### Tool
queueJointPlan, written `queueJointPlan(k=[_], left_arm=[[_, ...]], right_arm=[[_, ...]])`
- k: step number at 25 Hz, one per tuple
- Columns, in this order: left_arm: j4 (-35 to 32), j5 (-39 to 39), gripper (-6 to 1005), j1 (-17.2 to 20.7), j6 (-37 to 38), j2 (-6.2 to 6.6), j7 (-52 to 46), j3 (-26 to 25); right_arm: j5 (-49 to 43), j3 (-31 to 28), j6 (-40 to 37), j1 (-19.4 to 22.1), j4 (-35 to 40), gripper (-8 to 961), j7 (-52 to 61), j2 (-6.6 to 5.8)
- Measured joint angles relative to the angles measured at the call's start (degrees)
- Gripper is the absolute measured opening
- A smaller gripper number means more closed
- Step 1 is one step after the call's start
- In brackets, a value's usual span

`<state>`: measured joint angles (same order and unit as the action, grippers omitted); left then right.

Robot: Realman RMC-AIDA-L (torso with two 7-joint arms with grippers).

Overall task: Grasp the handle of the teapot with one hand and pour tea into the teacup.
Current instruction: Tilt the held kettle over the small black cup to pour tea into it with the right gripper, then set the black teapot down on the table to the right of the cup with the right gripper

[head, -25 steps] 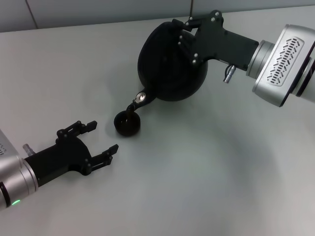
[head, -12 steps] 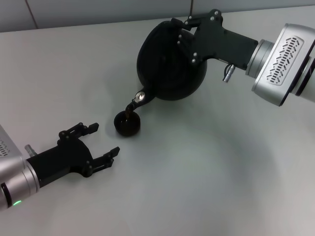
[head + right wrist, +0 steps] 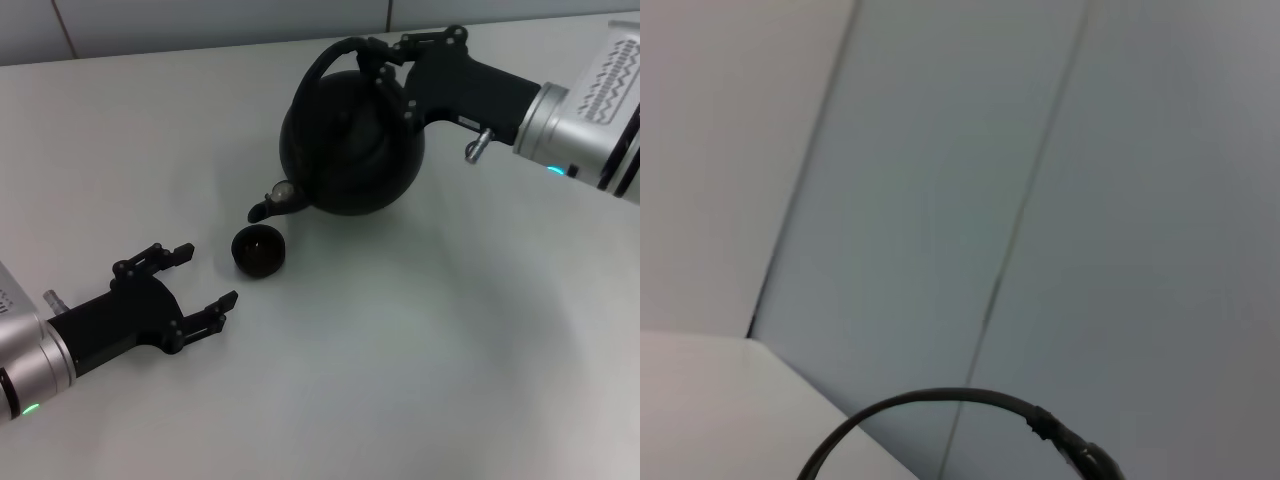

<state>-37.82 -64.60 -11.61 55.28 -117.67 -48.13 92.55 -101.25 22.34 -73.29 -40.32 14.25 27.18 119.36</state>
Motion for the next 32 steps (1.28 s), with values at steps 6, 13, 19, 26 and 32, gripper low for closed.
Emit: queueJointPlan(k=[6, 13, 19, 26, 32], left_arm=[[-0.21, -0.01, 801, 0.05, 0.0, 0.03, -0.04, -0.11], [-1.44, -0.01, 801, 1.02, 0.0, 0.24, -0.07, -0.1], [-1.55, -0.01, 801, 0.95, 0.0, 0.25, -0.07, -0.08], [-2.13, -0.5, 801, 1.08, 0.02, -0.02, -0.07, -0.09], [-2.23, -0.61, 801, 1.1, 0.0, -0.08, -0.05, -0.09]], right_arm=[[5.03, -2.0, 0.32, 3.18, 0.73, 88, 4.59, -0.01], [16.81, -2.14, 1.09, 8.78, -0.6, 88, 5.89, -0.09], [19.79, -2.18, 1.64, 10.7, -2.5, 87, 5.56, -0.1], [19.84, -2.22, 4.23, 10.98, -3.94, 88, 4.9, -0.1], [19.86, -2.29, 5.39, 11.13, -5.55, 87, 2.88, -0.09]])
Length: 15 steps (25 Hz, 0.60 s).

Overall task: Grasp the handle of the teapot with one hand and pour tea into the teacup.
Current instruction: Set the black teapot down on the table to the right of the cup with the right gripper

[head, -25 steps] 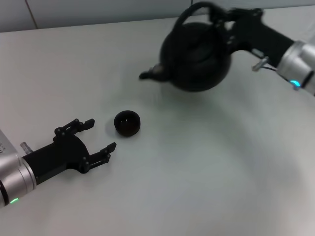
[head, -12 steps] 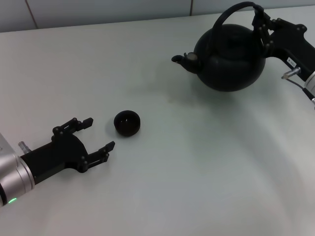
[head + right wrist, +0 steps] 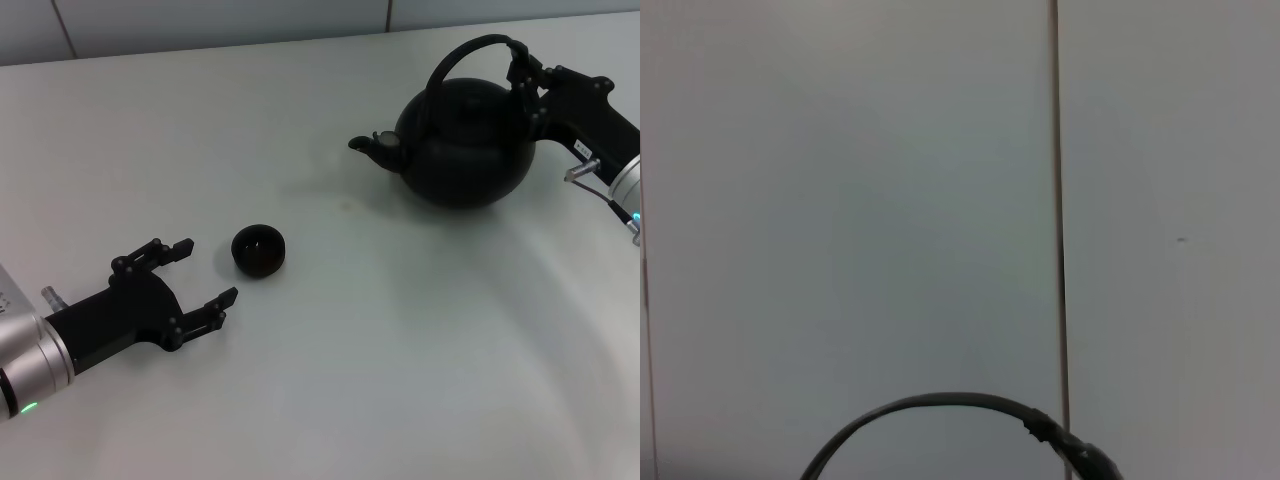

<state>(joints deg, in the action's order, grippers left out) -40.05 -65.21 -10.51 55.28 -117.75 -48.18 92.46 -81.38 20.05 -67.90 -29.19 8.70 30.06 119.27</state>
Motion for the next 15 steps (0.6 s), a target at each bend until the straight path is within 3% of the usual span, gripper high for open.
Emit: queueJointPlan(k=[13, 15], left_arm=[[0.06, -0.01, 801, 0.06, 0.0, 0.24, 0.12, 0.36], [0.06, -0.01, 801, 0.11, 0.0, 0.24, 0.15, 0.39]], right_arm=[[0.02, 0.31, -0.35, 1.48, -2.3, 91, -3.3, 0.16], [-0.07, 0.49, -1.14, 2.01, -2.47, 182, -3.38, 0.17]])
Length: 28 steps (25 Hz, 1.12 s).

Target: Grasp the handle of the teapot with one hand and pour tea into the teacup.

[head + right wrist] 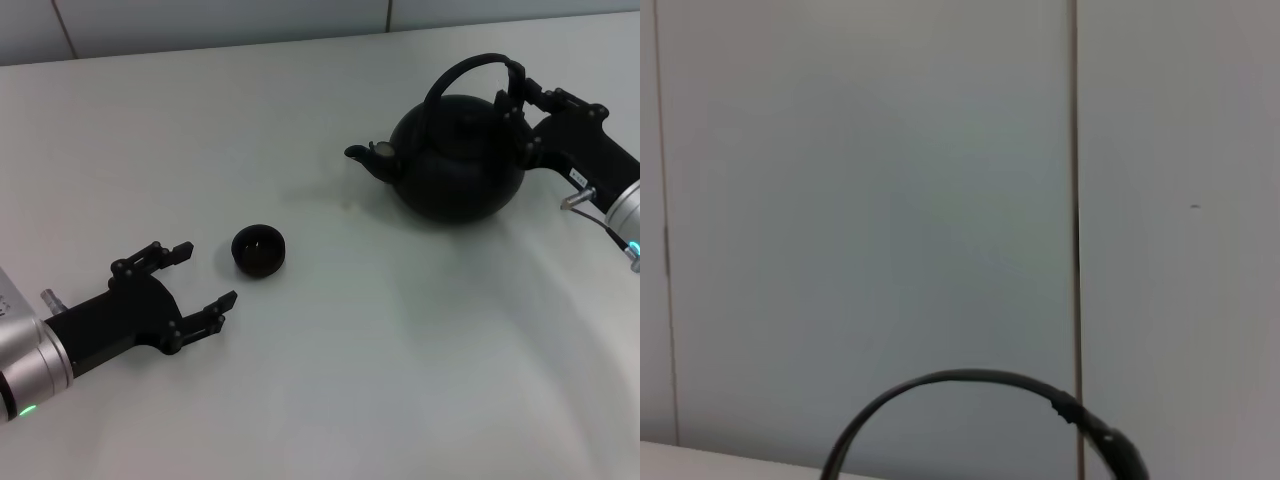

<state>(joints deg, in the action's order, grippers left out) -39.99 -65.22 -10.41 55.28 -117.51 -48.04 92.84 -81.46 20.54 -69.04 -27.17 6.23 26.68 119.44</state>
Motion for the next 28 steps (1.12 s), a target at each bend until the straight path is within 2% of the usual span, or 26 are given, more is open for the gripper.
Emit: queueJointPlan(k=[5, 8, 9, 10, 11, 12, 13, 14, 15, 17, 19, 27, 28], left_arm=[[-0.01, 0.0, 801, 0.03, 0.0, 0.0, -0.04, 0.06], [-0.02, 0.0, 801, 0.04, 0.12, 0.0, -0.05, -0.12], [-0.03, 0.01, 801, 0.14, 0.25, 0.01, -0.06, -0.24], [-0.03, 0.01, 801, 0.14, 0.25, 0.01, -0.06, -0.24], [-0.04, 0.01, 801, 0.24, 0.29, 0.02, -0.06, -0.26], [-0.05, 0.01, 801, 0.4, 0.25, 0.04, -0.07, -0.29], [-0.05, 0.01, 801, 0.4, 0.25, 0.04, -0.07, -0.29], [-0.05, 0.01, 801, 0.46, 0.17, -0.02, -0.08, -0.29], [-0.05, 0.01, 801, 0.47, 0.14, -0.07, -0.08, -0.29], [-0.04, 0.01, 801, 0.48, 0.01, -0.22, -0.09, -0.14], [-0.04, 0.01, 801, 0.56, -0.01, -0.25, -0.1, -0.03], [-0.09, 0.01, 801, 0.87, 0.45, -0.07, -0.96, 0.21], [-0.09, 0.01, 801, 0.87, 0.45, -0.07, -0.96, 0.21]], right_arm=[[0.08, -0.6, -4.27, 2.9, -0.33, 367, -0.02, 0.01], [0.08, -1.47, -9.76, 6.39, -0.25, 461, 2.88, -0.12], [-0.86, -0.59, -14.07, 8.68, 0.82, 492, 7.04, -0.36], [-0.86, -0.59, -14.07, 8.68, 0.82, 539, 7.04, -0.36], [-2.28, 0.93, -16.37, 9.74, 2.13, 586, 9.39, -0.48], [-7.26, 5.38, -20.83, 11.06, 5.91, 632, 12.87, -0.64], [-7.26, 5.38, -20.83, 11.06, 5.91, 679, 12.87, -0.64], [-12.56, 9.7, -23.16, 11.16, 9.31, 726, 13.95, -0.51], [-12.56, 9.7, -23.16, 11.16, 9.31, 745, 13.95, -0.51], [-17.4, 14.78, -21.72, 8.95, 11.16, 784, 14.29, -0.14], [-17.9, 16.02, -20.38, 7.99, 10.89, 822, 14.33, -0.05], [-18.34, 24.69, -7.46, 0.16, 7.2, 817, 16.96, 0.17], [-18.34, 24.69, -7.46, 0.16, 7.2, 817, 16.96, 0.17]])
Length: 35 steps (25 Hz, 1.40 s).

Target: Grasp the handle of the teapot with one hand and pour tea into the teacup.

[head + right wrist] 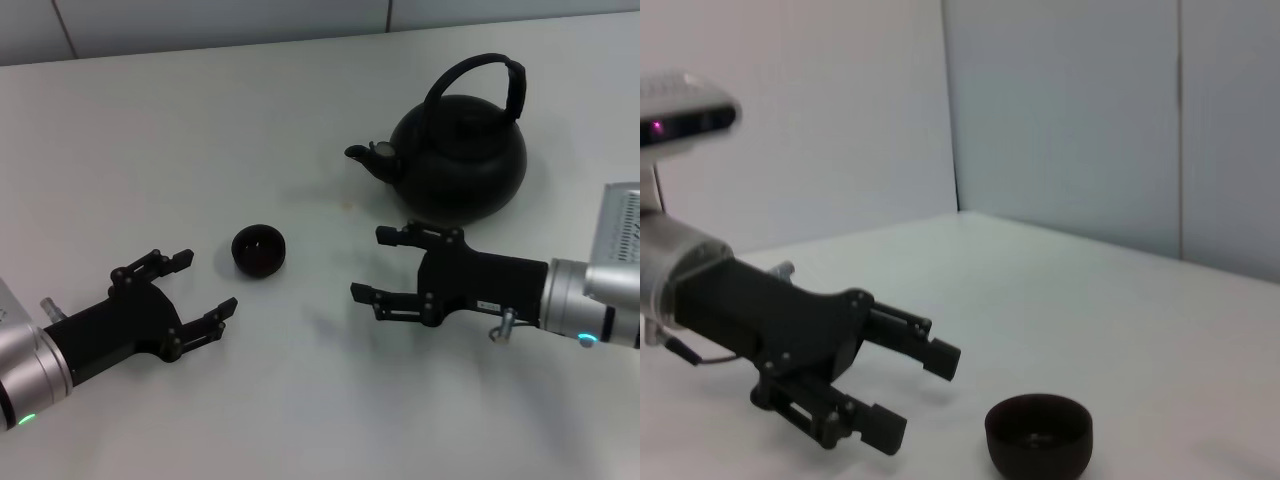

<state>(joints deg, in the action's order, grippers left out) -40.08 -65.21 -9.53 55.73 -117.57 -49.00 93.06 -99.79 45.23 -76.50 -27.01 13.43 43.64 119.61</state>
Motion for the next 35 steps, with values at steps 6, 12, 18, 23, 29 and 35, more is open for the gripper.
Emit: queueJointPlan(k=[6, 12, 18, 23, 29, 35], left_arm=[[-0.08, 0.0, 801, 0.28, 0.0, 0.03, -0.05, 0.02], [-0.08, 0.0, 801, 0.62, -0.01, 0.12, -0.05, -0.27], [-0.09, 0.0, 801, 0.74, -0.01, 0.0, 0.04, -0.36], [-0.08, 0.0, 801, 0.77, -0.01, -0.16, 0.08, -0.48], [-0.1, 0.0, 801, 0.75, -0.01, -0.21, 0.03, -0.51], [-0.15, 0.0, 801, 0.95, -0.01, -0.2, 0.03, -0.51]], right_arm=[[0.68, -0.45, -0.33, -0.75, 0.13, 819, 0.13, 0.01], [1.1, -0.41, -0.31, -0.78, 0.11, 818, 0.12, 0.07], [2.09, -0.37, -0.31, -0.52, 0.23, 818, -0.18, 0.1], [2.49, -0.34, -0.31, -0.23, 0.34, 819, -0.29, 0.1], [2.8, -0.39, -0.52, -0.09, 0.41, 818, -0.59, 0.1], [3.25, -0.41, -1.53, -0.07, 0.63, 818, -0.71, 0.0]])
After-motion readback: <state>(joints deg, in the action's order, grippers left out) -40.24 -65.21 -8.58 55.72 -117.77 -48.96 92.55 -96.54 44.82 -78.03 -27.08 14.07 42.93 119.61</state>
